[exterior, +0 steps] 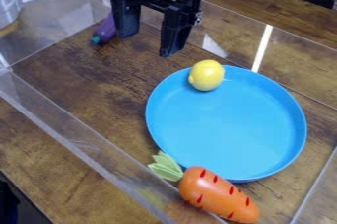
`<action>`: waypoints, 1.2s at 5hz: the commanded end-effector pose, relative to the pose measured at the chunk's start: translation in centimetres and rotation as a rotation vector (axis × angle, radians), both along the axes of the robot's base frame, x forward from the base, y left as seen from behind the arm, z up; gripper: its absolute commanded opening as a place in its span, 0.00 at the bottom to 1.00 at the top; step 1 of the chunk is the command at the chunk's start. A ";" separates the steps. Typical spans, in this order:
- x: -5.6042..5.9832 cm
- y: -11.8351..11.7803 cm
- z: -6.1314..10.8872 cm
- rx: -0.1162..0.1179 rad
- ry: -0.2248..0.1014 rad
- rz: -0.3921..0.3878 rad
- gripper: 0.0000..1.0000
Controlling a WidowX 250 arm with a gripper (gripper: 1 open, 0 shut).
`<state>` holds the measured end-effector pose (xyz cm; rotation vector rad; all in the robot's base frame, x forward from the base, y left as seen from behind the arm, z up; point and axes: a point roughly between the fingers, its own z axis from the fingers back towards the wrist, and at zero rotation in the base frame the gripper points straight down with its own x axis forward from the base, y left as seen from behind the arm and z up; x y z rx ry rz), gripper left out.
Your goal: Remove the lemon from the blue tray and put it on the table
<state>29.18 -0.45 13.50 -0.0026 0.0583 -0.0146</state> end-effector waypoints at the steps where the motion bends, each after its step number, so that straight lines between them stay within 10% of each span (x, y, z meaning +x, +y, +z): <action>1: -0.2 -0.2 -0.3 -0.003 0.009 -0.014 1.00; 6: 4.3 -2.1 -4.5 -0.035 -0.058 -0.315 1.00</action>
